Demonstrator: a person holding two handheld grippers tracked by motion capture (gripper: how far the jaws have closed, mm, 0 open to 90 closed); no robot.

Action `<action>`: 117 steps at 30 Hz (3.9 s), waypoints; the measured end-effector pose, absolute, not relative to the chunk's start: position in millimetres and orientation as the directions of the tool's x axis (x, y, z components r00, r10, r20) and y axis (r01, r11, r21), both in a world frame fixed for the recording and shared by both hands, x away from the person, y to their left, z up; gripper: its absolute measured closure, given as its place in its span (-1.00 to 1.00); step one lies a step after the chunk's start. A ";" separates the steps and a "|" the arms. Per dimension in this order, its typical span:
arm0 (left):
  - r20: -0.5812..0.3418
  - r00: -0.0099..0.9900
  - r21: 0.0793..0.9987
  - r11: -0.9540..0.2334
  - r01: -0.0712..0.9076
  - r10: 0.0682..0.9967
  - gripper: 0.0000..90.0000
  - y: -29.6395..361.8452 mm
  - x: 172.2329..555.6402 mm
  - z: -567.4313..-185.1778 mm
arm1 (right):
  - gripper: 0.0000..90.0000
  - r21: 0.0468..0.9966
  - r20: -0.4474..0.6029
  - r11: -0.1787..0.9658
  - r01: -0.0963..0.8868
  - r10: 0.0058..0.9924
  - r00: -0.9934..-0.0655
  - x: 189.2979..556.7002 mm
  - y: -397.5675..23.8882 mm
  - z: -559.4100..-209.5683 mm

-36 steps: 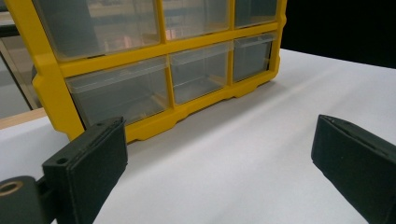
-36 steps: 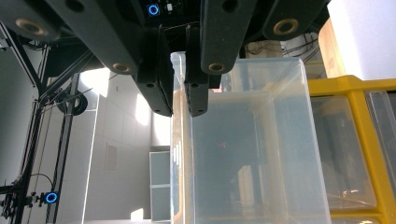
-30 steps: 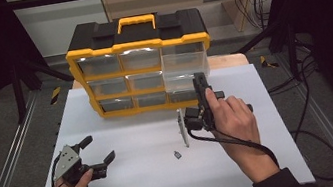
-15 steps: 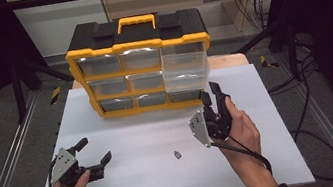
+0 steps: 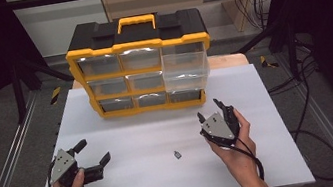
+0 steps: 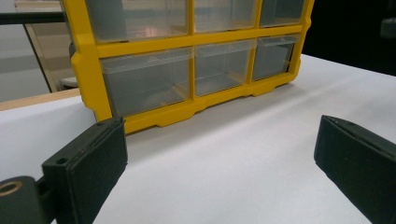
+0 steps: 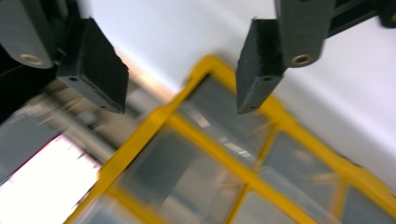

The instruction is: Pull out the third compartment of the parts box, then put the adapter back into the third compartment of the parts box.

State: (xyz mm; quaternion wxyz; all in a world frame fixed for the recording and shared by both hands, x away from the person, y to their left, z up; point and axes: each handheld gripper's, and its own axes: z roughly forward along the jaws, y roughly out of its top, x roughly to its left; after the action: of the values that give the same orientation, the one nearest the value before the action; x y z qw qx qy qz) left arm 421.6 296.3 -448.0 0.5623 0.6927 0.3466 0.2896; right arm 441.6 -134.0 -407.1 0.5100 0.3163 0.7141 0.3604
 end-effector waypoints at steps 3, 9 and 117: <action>0.012 0.595 0.979 -0.131 0.157 0.803 -0.94 295.6 422.0 -448.2 | -0.37 0.889 -0.349 0.427 0.165 0.866 -0.359 448.2 -138.3 -416.6; 0.016 0.602 0.979 -0.135 0.153 0.798 -0.95 294.8 422.1 -447.8 | -0.63 0.908 -0.170 0.308 0.283 0.890 -0.424 454.4 -141.6 -422.0; 0.029 0.626 0.977 -0.156 0.148 0.780 -0.95 286.8 433.6 -448.9 | 0.60 0.640 0.065 0.457 0.617 0.768 -0.637 448.8 -62.0 -469.5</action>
State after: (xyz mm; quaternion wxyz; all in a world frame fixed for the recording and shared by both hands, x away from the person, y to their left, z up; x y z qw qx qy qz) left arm 433.6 286.8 -448.9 0.5606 0.7061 0.3286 0.2814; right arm 448.8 -62.0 -469.5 0.1173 0.4096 0.8455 0.3219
